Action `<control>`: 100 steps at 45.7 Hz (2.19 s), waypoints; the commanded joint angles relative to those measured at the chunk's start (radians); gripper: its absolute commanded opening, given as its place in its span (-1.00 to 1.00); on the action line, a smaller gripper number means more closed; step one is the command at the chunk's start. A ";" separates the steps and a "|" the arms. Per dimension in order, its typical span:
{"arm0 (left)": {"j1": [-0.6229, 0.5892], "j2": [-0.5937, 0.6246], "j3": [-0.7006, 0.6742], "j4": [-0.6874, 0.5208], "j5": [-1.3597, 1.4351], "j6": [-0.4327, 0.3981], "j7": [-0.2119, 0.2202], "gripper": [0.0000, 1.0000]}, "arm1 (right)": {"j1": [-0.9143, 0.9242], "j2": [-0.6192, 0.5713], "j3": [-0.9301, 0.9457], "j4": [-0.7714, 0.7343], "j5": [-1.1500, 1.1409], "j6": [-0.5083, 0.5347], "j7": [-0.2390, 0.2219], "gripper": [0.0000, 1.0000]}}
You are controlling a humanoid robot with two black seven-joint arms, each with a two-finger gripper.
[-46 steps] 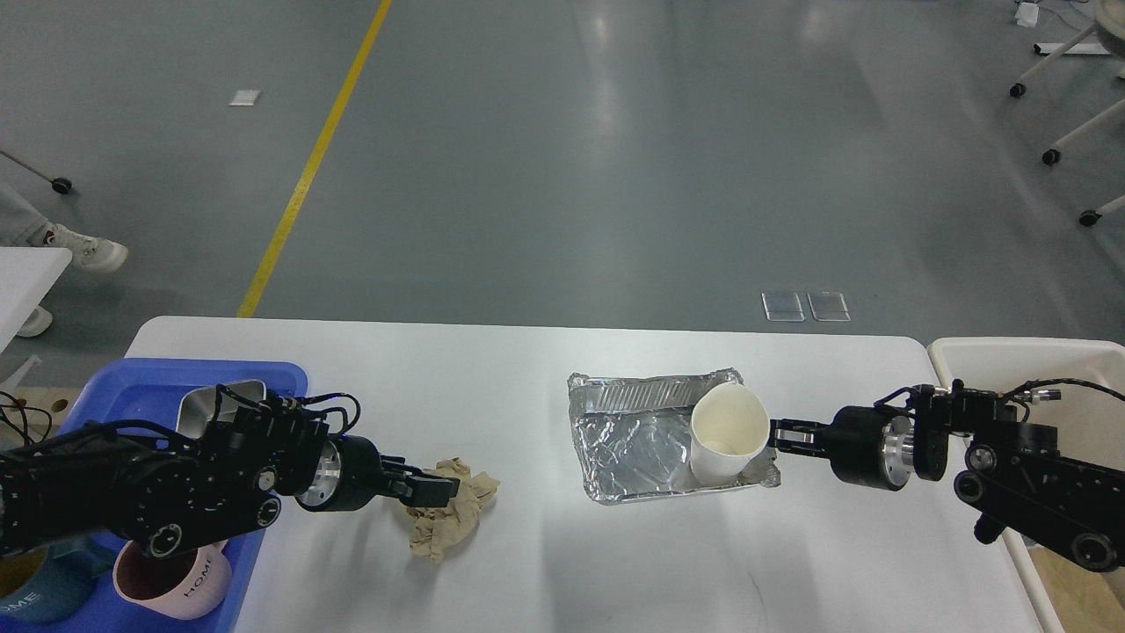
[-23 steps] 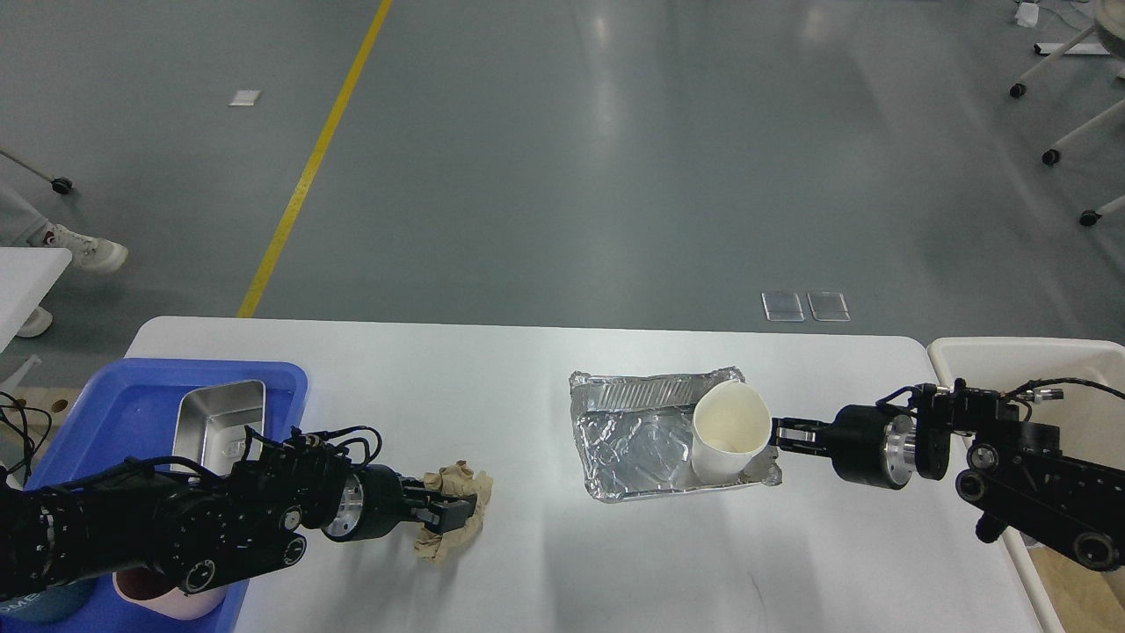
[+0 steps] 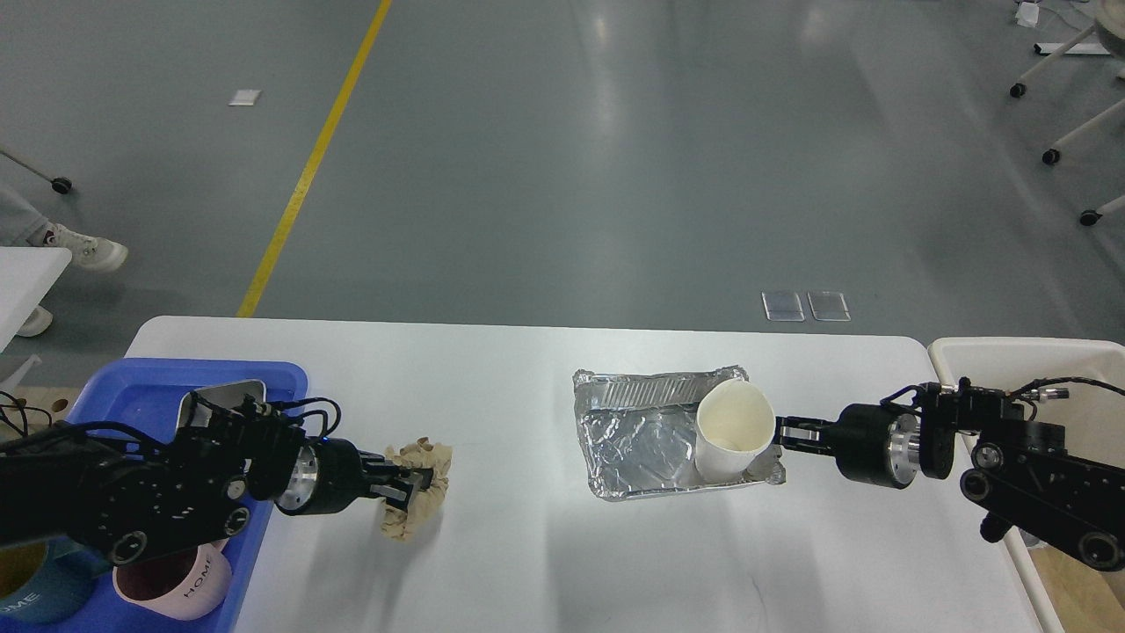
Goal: Tidy desktop
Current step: 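Lower the left gripper to the beige cloth and grasp it, then lift the cloth and drop it onto the foil tray beside the cup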
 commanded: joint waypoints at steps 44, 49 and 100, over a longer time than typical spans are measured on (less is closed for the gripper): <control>-0.597 0.794 -0.398 -0.258 -0.002 -0.626 -0.175 -0.93 | 0.002 -0.002 0.000 0.007 0.006 0.000 0.000 -1.00; -0.572 0.703 -0.391 -0.255 -0.002 -0.622 -0.155 -0.91 | 0.002 -0.002 0.000 0.007 0.006 0.000 0.000 -1.00; -0.293 -0.294 -0.407 0.053 -0.014 -0.507 -0.115 -0.77 | 0.000 0.001 0.001 0.007 0.008 0.000 0.000 -1.00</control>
